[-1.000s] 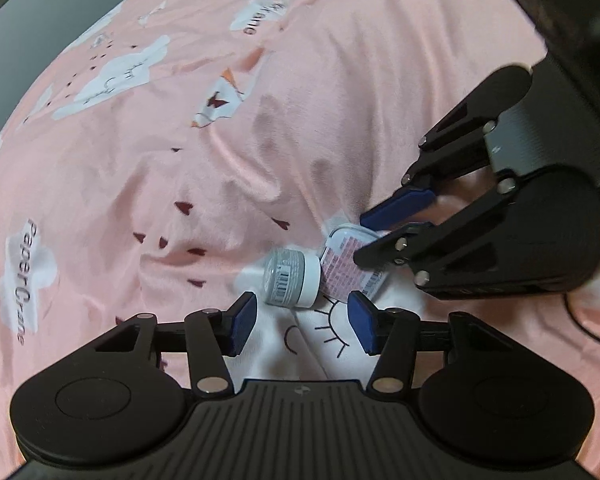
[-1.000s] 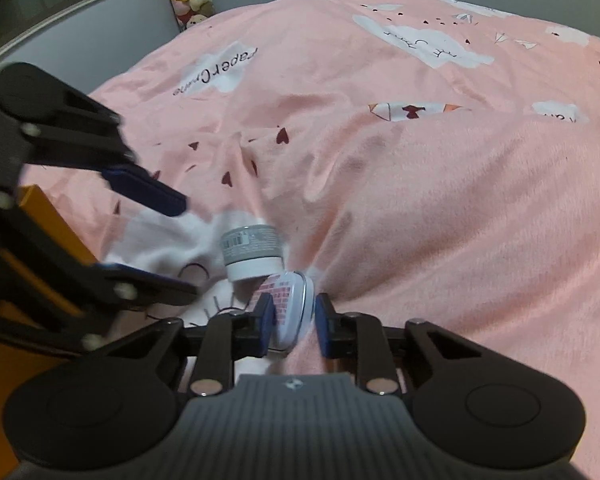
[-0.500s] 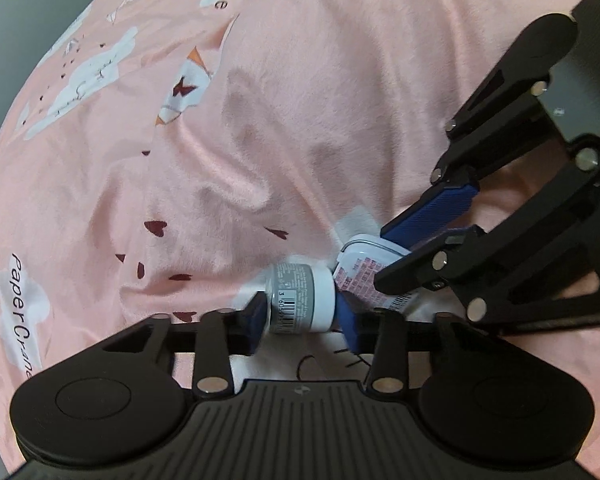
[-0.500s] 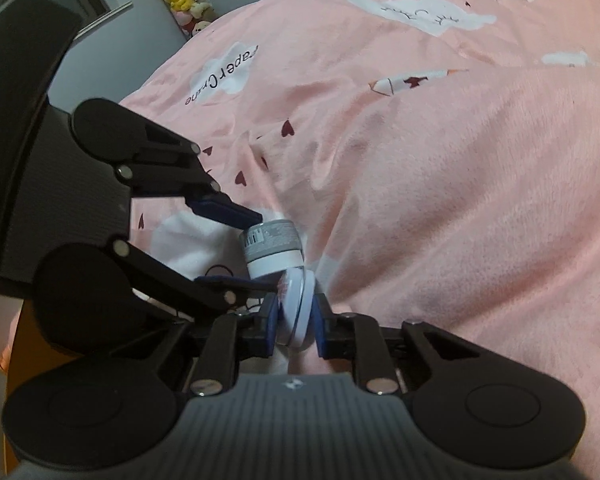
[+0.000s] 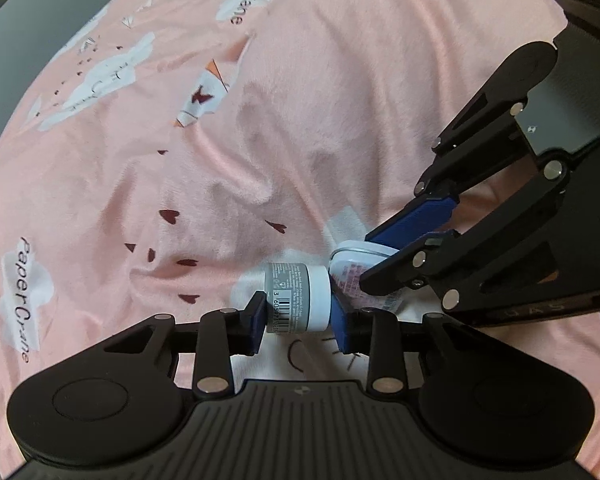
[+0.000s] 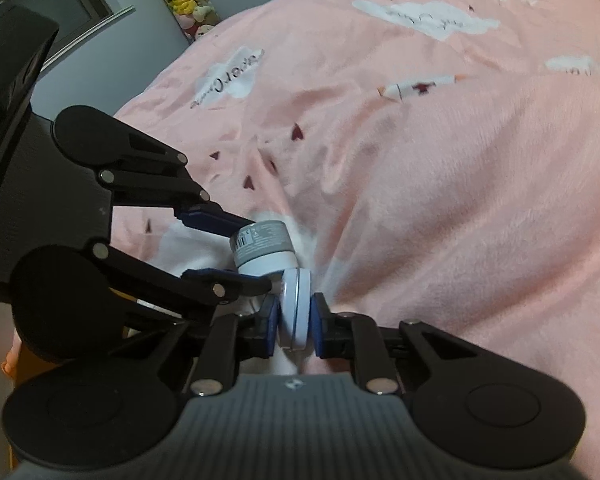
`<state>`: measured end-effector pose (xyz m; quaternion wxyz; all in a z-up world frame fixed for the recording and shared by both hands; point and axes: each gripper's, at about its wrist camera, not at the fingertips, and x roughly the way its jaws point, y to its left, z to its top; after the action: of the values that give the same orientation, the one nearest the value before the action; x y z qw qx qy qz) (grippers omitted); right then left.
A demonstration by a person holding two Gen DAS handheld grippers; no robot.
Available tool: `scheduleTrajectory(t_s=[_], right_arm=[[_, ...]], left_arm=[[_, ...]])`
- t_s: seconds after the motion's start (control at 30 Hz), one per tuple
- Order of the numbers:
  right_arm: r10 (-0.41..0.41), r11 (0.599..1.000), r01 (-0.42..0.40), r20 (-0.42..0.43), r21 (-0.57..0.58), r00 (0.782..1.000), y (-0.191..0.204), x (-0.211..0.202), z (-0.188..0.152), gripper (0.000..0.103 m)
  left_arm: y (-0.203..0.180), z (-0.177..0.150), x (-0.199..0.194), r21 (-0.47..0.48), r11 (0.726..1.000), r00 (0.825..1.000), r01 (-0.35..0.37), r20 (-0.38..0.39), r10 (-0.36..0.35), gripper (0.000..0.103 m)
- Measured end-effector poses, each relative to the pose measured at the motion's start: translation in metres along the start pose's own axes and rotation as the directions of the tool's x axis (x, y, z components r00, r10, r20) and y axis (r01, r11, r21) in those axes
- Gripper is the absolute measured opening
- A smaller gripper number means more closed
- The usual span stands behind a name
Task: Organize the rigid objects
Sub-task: 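Carry the grey jar and pink-labelled tin over the box with both tools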
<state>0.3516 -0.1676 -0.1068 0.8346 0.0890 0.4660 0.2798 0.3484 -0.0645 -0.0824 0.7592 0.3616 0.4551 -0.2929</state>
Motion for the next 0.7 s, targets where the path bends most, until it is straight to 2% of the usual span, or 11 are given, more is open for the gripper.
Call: scheduleTrajectory(t_s=[0.3, 0.4, 0.7], right_arm=[[0.008, 0.999, -0.005, 0.078, -0.042, 0.997, 0.027, -0.045, -0.006, 0.016], [0.015, 0.999, -0.010, 0.091, -0.054, 0.996, 0.040, -0.058, -0.010, 0.016], [0.048, 0.987, -0.026, 0.140, -0.157, 0.989, 0.094, -0.103, -0.020, 0.016]], left_arm=[[-0.016, -0.014, -0.073, -0.053, 0.998, 0.996, -0.023, 0.084, 0.028, 0.038], [-0.018, -0.024, -0.099, -0.107, 0.994, 0.994, 0.000, 0.109, 0.012, 0.038], [-0.027, -0.077, -0.166, -0.183, 0.982, 0.989, -0.051, 0.129, 0.075, 0.038]])
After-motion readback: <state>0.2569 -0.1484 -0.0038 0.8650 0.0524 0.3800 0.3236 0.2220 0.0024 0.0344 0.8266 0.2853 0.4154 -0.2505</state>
